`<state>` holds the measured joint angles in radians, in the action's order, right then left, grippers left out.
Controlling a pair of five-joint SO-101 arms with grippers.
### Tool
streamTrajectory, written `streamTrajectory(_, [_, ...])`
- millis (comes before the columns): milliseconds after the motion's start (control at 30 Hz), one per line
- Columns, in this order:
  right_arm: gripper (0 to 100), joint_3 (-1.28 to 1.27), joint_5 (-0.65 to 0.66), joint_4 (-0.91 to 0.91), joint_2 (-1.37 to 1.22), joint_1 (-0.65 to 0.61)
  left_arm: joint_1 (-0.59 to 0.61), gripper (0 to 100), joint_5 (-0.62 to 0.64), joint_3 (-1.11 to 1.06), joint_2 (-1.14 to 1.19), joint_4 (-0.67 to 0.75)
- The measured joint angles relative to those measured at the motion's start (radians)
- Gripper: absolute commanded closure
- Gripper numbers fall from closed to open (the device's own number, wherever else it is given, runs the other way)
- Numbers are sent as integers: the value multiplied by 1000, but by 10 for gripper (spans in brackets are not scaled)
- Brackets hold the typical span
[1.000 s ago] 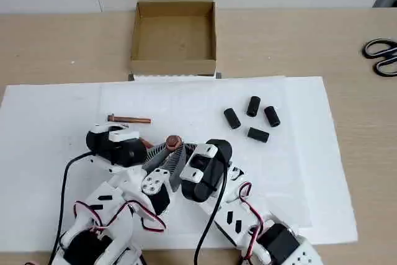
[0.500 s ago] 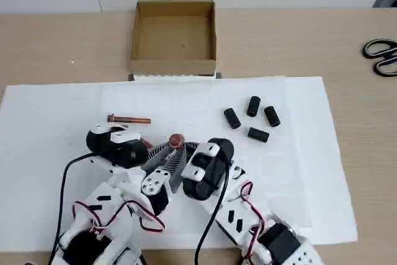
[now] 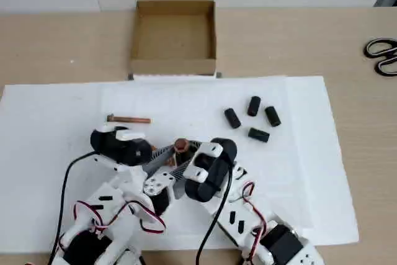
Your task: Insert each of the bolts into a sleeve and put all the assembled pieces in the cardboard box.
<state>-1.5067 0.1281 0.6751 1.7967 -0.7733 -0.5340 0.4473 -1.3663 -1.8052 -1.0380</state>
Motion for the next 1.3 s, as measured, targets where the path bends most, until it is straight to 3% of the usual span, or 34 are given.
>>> streamTrajectory(133, [997,-17,0,0,2,-3,83,825,-43,21,2,-2])
streamTrajectory(367, [997,-61,-2,-2,2,-2,180,998,-78,64,2,61])
streamTrajectory(533, [997,-71,-2,-2,2,9,186,994,-78,66,2,110])
streamTrajectory(800, [997,-71,-2,12,2,169,215,994,-80,74,2,137])
streamTrajectory(900, [997,-71,-6,58,2,235,296,994,-81,84,2,146])
streamTrajectory(1033, [997,-71,-117,98,2,347,427,994,-140,68,2,137])
streamTrajectory(1300, [997,-40,-232,210,0,485,563,994,-175,-2,2,-23])
